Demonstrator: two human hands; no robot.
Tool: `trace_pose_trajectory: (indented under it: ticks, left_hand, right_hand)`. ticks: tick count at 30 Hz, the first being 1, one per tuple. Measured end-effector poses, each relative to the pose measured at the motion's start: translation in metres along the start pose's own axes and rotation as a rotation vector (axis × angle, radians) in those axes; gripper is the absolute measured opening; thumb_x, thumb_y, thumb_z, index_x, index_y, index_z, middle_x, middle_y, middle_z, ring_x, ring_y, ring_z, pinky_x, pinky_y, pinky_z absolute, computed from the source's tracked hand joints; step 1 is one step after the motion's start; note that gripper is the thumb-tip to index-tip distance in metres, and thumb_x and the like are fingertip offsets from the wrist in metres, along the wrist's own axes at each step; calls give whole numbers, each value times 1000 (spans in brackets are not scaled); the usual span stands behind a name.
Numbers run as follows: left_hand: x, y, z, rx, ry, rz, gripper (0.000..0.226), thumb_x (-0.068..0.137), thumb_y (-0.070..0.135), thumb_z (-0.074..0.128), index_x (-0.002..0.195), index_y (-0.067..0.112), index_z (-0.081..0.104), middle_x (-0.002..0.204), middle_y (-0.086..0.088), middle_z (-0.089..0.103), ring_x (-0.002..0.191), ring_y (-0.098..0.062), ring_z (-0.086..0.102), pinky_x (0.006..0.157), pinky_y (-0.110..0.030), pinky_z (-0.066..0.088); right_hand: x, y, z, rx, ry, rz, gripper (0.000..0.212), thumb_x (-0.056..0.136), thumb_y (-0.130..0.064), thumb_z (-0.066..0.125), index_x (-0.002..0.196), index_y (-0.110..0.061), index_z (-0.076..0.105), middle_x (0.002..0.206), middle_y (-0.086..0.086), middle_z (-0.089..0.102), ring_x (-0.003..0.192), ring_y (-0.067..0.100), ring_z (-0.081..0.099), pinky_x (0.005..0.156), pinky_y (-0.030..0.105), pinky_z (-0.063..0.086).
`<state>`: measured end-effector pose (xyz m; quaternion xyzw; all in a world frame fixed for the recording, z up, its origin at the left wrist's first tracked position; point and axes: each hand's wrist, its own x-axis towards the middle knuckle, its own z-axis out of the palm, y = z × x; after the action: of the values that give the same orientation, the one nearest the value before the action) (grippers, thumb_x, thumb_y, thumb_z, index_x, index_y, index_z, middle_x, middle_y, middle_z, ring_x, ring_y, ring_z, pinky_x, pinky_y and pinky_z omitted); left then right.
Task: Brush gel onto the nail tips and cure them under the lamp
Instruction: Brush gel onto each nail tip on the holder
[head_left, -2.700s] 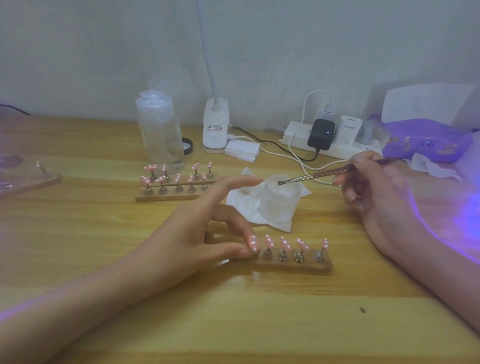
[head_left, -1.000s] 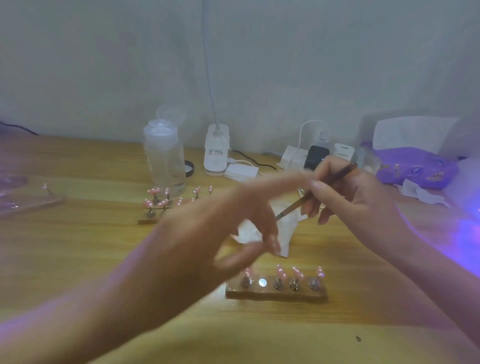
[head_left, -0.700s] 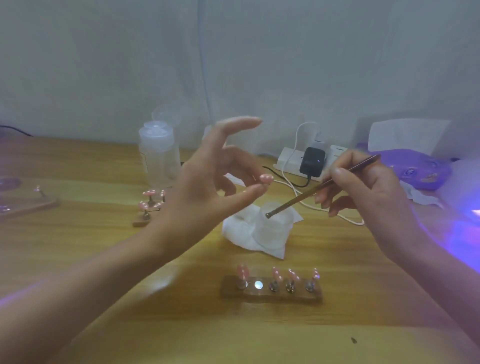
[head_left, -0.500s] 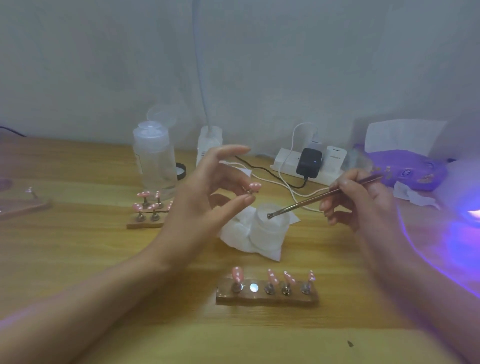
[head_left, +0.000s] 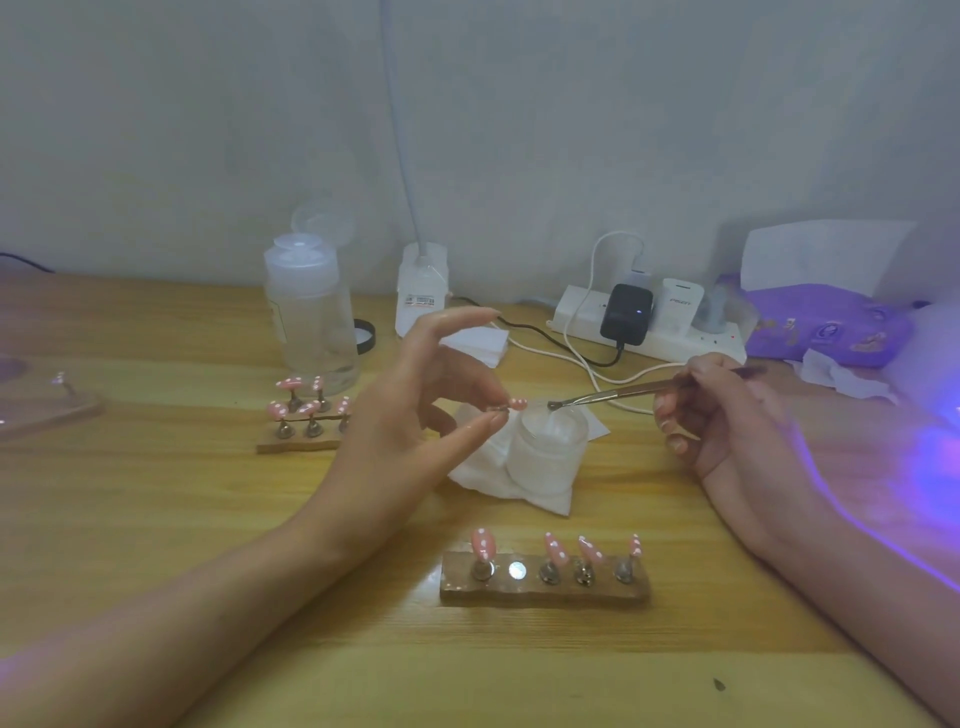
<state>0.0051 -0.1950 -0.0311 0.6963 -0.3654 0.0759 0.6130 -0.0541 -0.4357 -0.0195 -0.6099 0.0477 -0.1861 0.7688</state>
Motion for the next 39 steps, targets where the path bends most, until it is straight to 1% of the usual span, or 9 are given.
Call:
trace_pose_trajectory:
  ticks: [3,6,14,18,21,28,32,36,39]
  left_hand:
    - [-1,0,1,65,-4,-16,61,89,10,72,137,35,44,90,7,69,90,-15,68,63,-17,47]
    - [-2,0,2,112,-6,-37,61,89,10,72,136,35,44,88,9,69,89,-12,68,60,-25,49]
    - [-1,4,4,152,-4,-61,58,87,7,72,134,31,47,84,9,70,85,-9,68,59,-39,50]
    - [-1,5,5,150,0,-48,59,87,5,73,134,31,48,84,8,69,86,-11,68,57,-40,49]
    - [-1,5,4,159,0,-42,60,87,4,72,134,31,47,83,10,68,87,-12,68,58,-41,48]
    - [-1,6,4,180,4,-12,55,86,4,73,128,32,50,83,9,69,88,-17,68,53,-29,46]
    - [0,7,5,174,7,-8,49,86,4,72,122,29,50,84,11,70,88,-18,68,52,-32,45]
    - [-1,8,4,183,9,-4,49,87,4,73,122,30,50,85,9,70,89,-19,67,53,-34,45]
    - [-1,9,4,179,8,-7,49,87,4,72,122,29,51,84,9,70,90,-18,67,53,-34,45]
  right_hand:
    - [-1,-1,1,-9,5,-4,32,89,-30,56,60,-28,69,61,-1,64,55,7,58,43,16,41]
    - [-1,-2,0,2,-17,-17,21,82,-33,60,63,-27,67,64,0,66,56,8,59,45,16,43]
    - [-4,-3,3,-63,-111,-61,18,84,-33,60,66,-30,64,69,2,71,59,9,61,48,15,44]
    - [-5,-3,6,-100,-153,-79,20,87,-33,61,67,-30,63,72,4,71,61,10,62,49,15,44]
    - [-5,-4,6,-123,-114,-65,20,85,-33,60,66,-29,61,70,5,70,60,10,60,47,16,42]
    - [-7,-4,6,-117,-127,-77,18,84,-33,60,67,-28,60,72,6,71,61,11,61,47,16,43]
    - [-5,-5,5,-91,-87,-69,17,81,-34,62,65,-28,62,70,5,71,59,10,60,46,16,41]
    - [-6,-4,7,-121,-127,-78,18,80,-38,63,65,-29,62,72,6,72,60,11,62,46,15,41]
    - [-5,-4,6,-118,-91,-67,17,80,-37,64,65,-29,61,71,6,72,58,9,60,45,15,40]
